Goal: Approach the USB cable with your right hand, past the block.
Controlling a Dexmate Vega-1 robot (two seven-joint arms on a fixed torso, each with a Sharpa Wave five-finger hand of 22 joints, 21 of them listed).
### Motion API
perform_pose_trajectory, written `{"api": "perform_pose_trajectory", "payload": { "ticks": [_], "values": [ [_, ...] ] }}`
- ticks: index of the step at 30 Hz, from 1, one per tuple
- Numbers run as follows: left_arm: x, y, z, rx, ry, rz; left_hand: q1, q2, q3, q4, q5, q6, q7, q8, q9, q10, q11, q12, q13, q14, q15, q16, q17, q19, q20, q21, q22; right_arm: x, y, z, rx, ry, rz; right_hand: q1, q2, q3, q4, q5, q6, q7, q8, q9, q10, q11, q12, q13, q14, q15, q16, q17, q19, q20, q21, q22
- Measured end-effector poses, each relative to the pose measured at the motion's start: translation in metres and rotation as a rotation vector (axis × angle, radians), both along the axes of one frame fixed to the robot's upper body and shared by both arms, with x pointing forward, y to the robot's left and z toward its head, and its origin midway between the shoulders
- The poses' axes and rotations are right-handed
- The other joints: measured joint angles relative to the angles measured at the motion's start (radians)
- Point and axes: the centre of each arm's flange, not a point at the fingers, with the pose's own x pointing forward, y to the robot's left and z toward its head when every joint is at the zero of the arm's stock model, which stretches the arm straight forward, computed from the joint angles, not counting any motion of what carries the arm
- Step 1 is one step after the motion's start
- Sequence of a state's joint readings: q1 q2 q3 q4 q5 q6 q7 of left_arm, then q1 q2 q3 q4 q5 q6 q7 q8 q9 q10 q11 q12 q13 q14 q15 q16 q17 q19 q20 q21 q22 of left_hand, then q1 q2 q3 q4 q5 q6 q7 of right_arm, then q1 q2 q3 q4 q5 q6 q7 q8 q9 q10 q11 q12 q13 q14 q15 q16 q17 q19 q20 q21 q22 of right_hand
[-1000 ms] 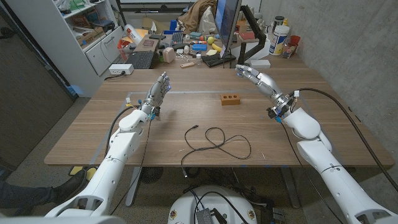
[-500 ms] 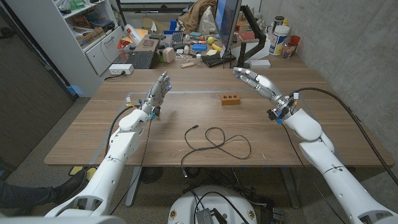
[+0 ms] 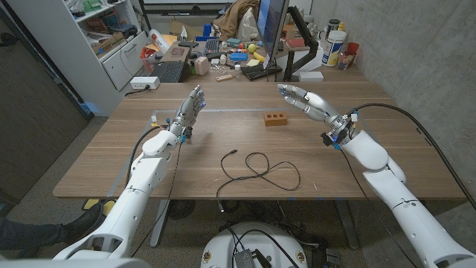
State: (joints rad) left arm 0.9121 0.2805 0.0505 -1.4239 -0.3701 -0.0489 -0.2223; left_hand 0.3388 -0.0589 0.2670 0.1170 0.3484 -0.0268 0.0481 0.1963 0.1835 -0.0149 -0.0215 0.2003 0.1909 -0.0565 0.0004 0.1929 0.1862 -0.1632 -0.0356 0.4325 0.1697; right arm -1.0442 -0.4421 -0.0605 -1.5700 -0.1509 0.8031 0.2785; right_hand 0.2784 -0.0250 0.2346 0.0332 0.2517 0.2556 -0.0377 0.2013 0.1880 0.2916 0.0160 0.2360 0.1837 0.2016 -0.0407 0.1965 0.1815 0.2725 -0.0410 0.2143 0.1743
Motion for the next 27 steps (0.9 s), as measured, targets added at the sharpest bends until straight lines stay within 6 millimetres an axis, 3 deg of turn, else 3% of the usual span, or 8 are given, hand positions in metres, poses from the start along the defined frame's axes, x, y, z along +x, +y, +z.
{"api": "perform_pose_trajectory", "payload": {
  "ticks": [27],
  "values": [
    [0.0001,-0.0028,0.0023,0.008,0.001,-0.008,-0.001,0.009,-0.003,-0.003,0.000,0.000,0.000,0.000,0.000,0.000,0.000,0.000,0.000,0.000,0.000,0.000,0.000,0.006,0.006,-0.011,0.000,-0.0073,0.0030,-0.0038,-0.161,-0.138,-0.107,0.000,0.000,-0.004,-0.004,0.019,0.023,-0.023,0.008,0.000,0.025,-0.014,0.007,0.005,0.026,-0.001,0.000,0.000,0.000,0.000,-0.004,0.000]
  ]
}}
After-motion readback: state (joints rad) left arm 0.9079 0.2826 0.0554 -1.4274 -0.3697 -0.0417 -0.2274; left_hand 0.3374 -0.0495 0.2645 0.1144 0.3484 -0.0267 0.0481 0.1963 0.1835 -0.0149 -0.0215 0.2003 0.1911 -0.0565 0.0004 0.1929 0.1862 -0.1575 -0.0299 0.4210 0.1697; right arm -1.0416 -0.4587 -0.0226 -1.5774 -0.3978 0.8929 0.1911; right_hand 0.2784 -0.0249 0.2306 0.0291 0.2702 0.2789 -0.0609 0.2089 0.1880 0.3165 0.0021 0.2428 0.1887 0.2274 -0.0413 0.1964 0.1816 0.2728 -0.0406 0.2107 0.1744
